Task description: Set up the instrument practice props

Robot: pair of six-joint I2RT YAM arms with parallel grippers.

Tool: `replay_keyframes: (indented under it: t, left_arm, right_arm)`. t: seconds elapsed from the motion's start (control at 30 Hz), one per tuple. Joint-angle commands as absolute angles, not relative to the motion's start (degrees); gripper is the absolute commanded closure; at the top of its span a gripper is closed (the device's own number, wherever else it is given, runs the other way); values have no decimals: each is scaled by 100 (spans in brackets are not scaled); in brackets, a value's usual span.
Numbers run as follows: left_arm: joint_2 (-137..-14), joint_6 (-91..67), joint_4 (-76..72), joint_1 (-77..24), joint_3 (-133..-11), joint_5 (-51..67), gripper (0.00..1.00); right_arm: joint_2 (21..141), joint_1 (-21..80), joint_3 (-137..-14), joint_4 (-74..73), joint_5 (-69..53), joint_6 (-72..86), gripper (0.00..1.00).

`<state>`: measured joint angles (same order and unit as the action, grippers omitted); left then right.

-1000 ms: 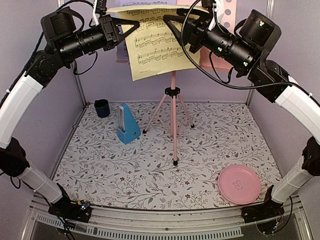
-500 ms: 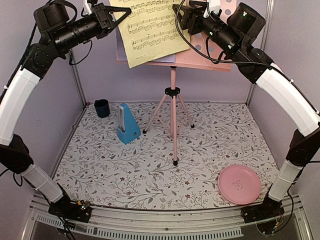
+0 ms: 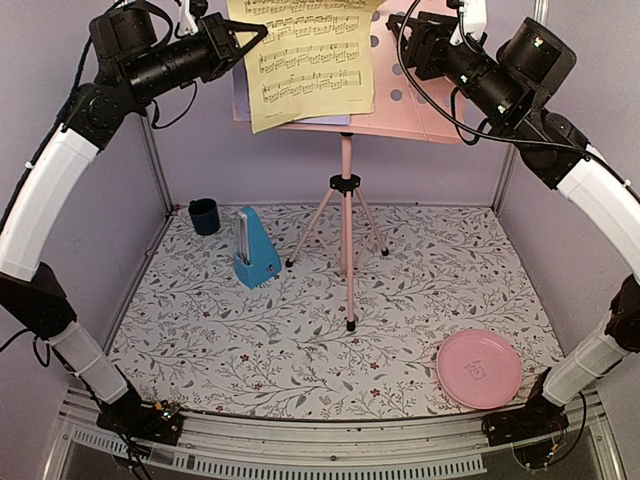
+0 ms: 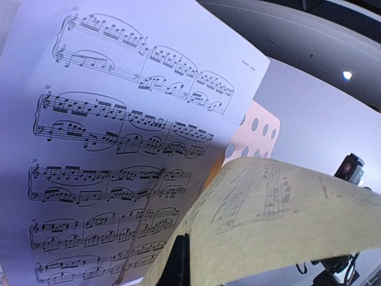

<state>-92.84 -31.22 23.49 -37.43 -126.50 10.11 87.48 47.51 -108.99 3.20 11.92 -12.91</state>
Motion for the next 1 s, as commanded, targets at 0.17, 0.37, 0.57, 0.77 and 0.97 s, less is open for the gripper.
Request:
replay_keyframes:
  t: [0.17, 0.37, 0.57, 0.77, 0.97]
  left_arm:
    - [-9269, -3302, 2220, -3665, -12720, 993, 100]
    - [-9255, -3363, 2158, -3665, -12718, 955, 100]
    - [-9246, -3476, 2029, -3656, -12658, 909, 100]
    - [-9255, -3564, 1893, -3652, -12630, 905, 100]
    - [-9289, -3711, 1763, -3647, -12590, 997, 100]
  right_arm:
    - [8622, 4737, -10583, 273, 1707, -1071, 45]
    - [8716, 4737, -10523, 229, 1838, -1084, 51]
    - [8732, 4737, -10492, 228, 1791, -1075, 67]
    - [8736, 4721, -10403, 214, 1870, -1107, 69]
    - [8786, 4714, -10388, 204, 1864, -1124, 70]
